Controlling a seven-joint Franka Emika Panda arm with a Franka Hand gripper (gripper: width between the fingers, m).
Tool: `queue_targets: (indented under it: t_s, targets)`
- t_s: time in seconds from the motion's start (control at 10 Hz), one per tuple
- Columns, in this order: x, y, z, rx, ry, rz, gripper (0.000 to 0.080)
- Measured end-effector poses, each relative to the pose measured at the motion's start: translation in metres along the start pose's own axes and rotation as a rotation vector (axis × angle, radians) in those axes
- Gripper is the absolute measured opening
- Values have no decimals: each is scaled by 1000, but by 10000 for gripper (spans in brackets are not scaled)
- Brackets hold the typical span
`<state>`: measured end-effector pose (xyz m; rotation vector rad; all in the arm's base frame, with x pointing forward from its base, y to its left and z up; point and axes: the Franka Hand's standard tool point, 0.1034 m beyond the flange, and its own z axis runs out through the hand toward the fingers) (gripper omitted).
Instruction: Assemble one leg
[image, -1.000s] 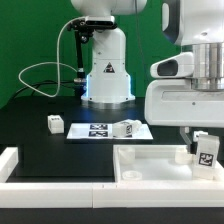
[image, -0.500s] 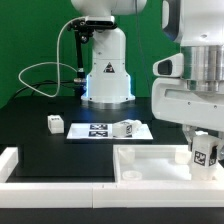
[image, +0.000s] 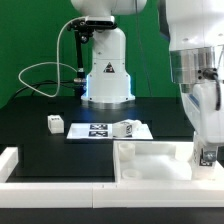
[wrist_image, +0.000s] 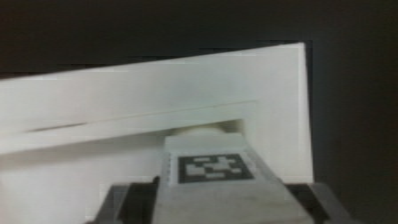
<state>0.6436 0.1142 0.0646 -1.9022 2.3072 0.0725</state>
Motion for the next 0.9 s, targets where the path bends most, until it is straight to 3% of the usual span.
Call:
queue_targets:
  t_s: [0.4, 0.5, 0.6, 0.7, 0.8, 0.9]
  targets:
    - [0, 0, 0, 0, 6, 73, 288]
    - [0, 0, -1, 2, 5, 71, 503]
    - [-5, -3, -11, 14, -5, 49, 503]
    - [-11, -2, -27, 26, -19, 33, 623]
    - [-16, -1, -42, 26, -34, 24, 641]
    - [-17, -2, -46, 27, -38, 19, 641]
